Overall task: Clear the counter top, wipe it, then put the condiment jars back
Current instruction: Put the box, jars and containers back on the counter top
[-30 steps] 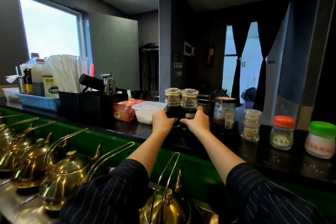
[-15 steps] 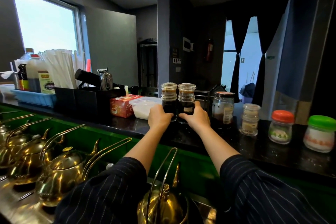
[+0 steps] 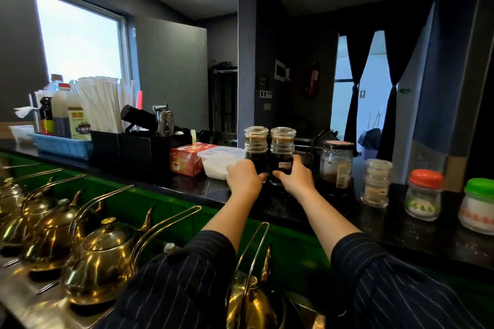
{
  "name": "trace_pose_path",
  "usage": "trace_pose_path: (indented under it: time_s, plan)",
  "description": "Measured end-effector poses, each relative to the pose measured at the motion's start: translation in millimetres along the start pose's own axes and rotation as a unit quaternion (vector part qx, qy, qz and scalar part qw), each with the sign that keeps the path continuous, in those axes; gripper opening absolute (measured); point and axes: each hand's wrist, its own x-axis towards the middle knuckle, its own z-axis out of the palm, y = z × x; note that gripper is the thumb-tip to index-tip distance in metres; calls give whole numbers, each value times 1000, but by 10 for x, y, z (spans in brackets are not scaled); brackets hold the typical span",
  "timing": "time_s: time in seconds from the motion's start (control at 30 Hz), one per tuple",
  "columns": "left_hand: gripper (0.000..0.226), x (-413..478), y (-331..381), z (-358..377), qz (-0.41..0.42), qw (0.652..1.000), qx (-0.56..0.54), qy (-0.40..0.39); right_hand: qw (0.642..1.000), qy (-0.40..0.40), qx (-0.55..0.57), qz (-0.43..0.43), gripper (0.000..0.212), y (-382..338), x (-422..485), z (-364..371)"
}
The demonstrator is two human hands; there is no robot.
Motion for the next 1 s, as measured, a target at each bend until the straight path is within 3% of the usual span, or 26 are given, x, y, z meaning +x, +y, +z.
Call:
trace_pose_path:
  time_s: [0.47, 1.0]
  plan:
    - [31, -53, 10, -81, -46, 999, -7, -6, 999, -11, 22, -40, 54, -21, -59, -46]
    - [23, -65, -13, -118, -38, 999, -22, -16, 999, -35, 26, -24, 54, -8, -43, -25]
